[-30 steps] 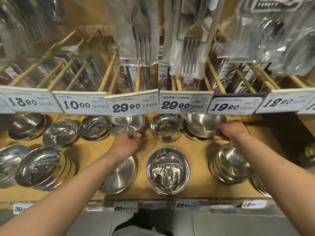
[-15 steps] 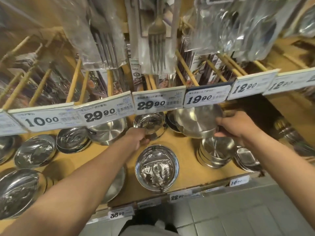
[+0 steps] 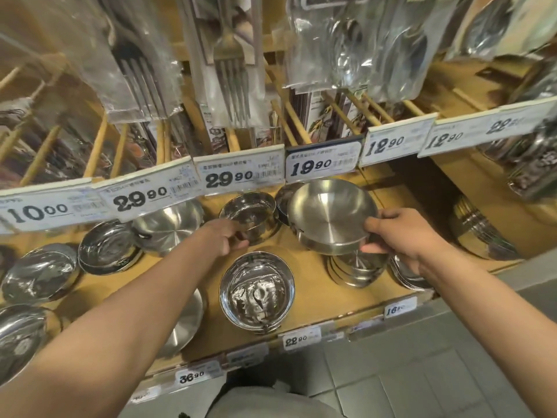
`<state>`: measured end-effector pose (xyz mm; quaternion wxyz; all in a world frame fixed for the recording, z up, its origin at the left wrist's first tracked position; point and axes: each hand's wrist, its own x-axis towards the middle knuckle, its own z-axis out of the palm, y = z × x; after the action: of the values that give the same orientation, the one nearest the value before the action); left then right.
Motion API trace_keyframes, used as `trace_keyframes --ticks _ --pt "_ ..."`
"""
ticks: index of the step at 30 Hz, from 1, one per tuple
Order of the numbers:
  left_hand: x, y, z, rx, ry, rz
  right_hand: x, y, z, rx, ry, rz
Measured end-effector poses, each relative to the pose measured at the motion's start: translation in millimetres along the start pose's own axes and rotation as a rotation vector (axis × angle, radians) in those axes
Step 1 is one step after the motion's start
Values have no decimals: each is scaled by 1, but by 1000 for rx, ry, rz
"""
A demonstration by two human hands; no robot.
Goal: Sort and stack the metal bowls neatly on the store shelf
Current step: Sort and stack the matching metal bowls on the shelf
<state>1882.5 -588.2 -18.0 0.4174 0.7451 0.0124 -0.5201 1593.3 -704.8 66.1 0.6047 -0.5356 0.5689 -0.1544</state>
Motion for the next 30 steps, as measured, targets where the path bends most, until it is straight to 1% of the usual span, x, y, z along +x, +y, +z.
trace_keyframes --ticks 9,11,15,18,21,24,28,30 --pt "-36 -1 -14 -16 4 63 -3 -3 -6 -35 -78 -6" --pt "-45 -5 -22 -12 28 82 -4 -5 -5 -36 -106 -17" --pt "-73 -19 -42 -62 85 116 -4 -7 5 -120 -165 -47" --pt "-98 -38 -58 -115 110 120 -7 -9 20 -147 -228 -46" --pt "-127 -59 -77 -152 142 84 -10 -13 43 -139 -286 -36" --pt "-152 -81 -99 -177 149 46 -10 -15 67 -195 -337 -92" --pt "-177 -110 -128 -195 230 16 -13 -17 104 -139 -436 -83" --pt "-188 -123 -144 -196 280 11 -16 -19 123 -155 -494 -79"
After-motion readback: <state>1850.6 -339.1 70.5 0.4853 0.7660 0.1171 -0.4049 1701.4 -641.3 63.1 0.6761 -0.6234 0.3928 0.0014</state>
